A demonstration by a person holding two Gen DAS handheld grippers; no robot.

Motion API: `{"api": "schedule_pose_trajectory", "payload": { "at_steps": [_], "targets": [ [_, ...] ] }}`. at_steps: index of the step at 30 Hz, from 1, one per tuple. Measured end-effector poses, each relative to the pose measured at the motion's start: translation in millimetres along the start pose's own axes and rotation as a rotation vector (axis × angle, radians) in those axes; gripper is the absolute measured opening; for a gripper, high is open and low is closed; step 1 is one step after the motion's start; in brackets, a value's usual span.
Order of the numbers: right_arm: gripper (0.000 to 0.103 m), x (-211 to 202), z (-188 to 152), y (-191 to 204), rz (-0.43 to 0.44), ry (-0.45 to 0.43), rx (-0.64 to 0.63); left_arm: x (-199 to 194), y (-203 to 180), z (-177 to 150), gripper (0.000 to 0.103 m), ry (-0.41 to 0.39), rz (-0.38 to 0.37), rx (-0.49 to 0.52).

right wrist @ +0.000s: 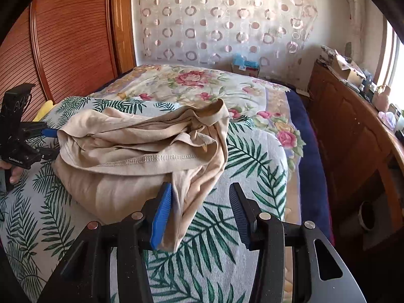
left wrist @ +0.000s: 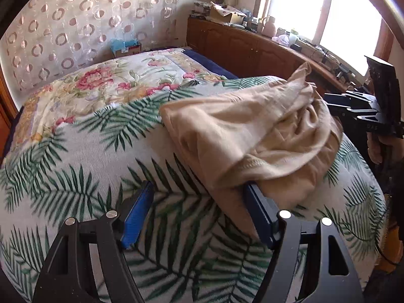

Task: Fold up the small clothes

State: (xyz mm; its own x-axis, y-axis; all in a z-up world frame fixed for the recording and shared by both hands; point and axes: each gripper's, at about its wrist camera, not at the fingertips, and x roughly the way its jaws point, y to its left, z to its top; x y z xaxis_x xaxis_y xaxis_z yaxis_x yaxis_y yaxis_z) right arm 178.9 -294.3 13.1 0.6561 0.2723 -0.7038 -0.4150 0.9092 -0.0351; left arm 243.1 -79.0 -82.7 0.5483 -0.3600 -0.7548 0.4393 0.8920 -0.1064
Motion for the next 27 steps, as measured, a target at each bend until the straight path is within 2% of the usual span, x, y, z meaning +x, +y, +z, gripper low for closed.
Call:
{"api": "schedule_pose_trajectory", "payload": {
  "at_steps": [5, 8, 10, 11, 12, 13, 17, 20, 25, 27],
  "targets": [
    [0.048, 21.3, 21.3, -5.0, 0.023, 0.001, -0.002, 11.4, -0.4, 23.1, 0.074, -0.03, 0.046, 0.044],
    [0.048, 34.3, 28.7, -14.3, 0.047, -0.011, 0.014, 16.3, 6.7, 34.8, 0.063, -0.067, 0.061, 0.031],
    [0.048, 37.3, 32.2, -18.1, 0.08, -0.036, 0.014, 19.4, 13.3, 42.7, 0.061, -0.096, 0.084, 0.012],
    [0.044, 37.6, 35.3, -19.9, 0.096, -0.05, 0.015, 20.5, 16.6, 45.0, 0.061, -0.103, 0.093, -0.001],
    [0.035, 38.8, 36.2, -22.3, 0.107, -0.056, 0.018, 21.9, 22.1, 48.5, 0.061, -0.109, 0.106, -0.024],
    [0.033, 40.0, 39.2, -25.6, 0.109, -0.063, 0.027, 22.9, 27.4, 50.9, 0.061, -0.112, 0.113, -0.049],
    [0.033, 51.2, 45.6, -48.7, 0.03, -0.052, 0.116, 21.9, 50.9, 59.8, 0.061, -0.134, 0.132, -0.146],
    [0.033, 52.6, 48.8, -63.4, -0.06, -0.051, 0.187, 17.8, 56.0, 59.0, 0.061, -0.152, 0.16, -0.154],
    [0.033, 43.5, 46.6, -55.3, -0.084, -0.065, 0.182, 11.5, 58.7, 56.4, 0.061, -0.166, 0.187, -0.157],
    [0.033, 40.8, 45.0, -47.2, -0.09, -0.062, 0.173, 7.8, 60.0, 57.2, 0.061, -0.178, 0.175, -0.172]
  ]
}}
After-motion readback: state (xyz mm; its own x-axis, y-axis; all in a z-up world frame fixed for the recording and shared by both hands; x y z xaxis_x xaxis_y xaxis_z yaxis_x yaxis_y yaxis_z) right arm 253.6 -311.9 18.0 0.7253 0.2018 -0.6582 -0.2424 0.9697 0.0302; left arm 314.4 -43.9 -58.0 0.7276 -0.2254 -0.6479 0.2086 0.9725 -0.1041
